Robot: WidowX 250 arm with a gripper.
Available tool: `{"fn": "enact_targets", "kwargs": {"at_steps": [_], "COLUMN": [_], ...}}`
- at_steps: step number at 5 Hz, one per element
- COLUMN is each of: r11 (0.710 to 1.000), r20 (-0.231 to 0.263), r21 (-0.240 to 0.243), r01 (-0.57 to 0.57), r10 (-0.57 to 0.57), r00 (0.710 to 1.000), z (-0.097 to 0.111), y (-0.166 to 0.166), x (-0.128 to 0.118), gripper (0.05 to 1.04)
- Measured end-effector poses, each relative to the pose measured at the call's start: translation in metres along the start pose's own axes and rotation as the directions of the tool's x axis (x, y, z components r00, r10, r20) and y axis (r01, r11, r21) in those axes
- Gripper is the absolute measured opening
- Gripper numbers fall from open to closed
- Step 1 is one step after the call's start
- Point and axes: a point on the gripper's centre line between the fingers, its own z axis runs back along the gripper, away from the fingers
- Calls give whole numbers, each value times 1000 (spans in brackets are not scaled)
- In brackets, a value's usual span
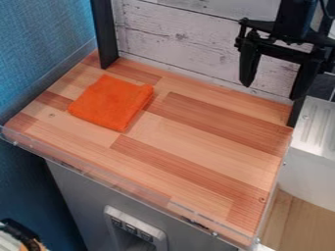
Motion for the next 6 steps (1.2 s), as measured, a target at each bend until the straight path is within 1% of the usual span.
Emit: {"fn": "enact_targets", "kwargs": {"at_steps": [1, 2, 3, 4, 5, 6], "r11": [998, 982, 947, 900, 844, 791], "r20": [-18, -25, 25, 53, 73, 82], "r21": [0, -7, -36, -68, -87, -99], "r01": [-64, -191, -318, -431, -529, -604], "r10": [64, 191, 319, 434, 535, 611], "r00": [998, 981, 947, 899, 842, 787], "z": [-8, -16, -15, -16, -13, -15], "y": [20, 55, 92, 128, 163, 190], "x": [2, 1, -1, -6, -15, -19], "gripper": [996, 995, 995, 999, 998, 994]}}
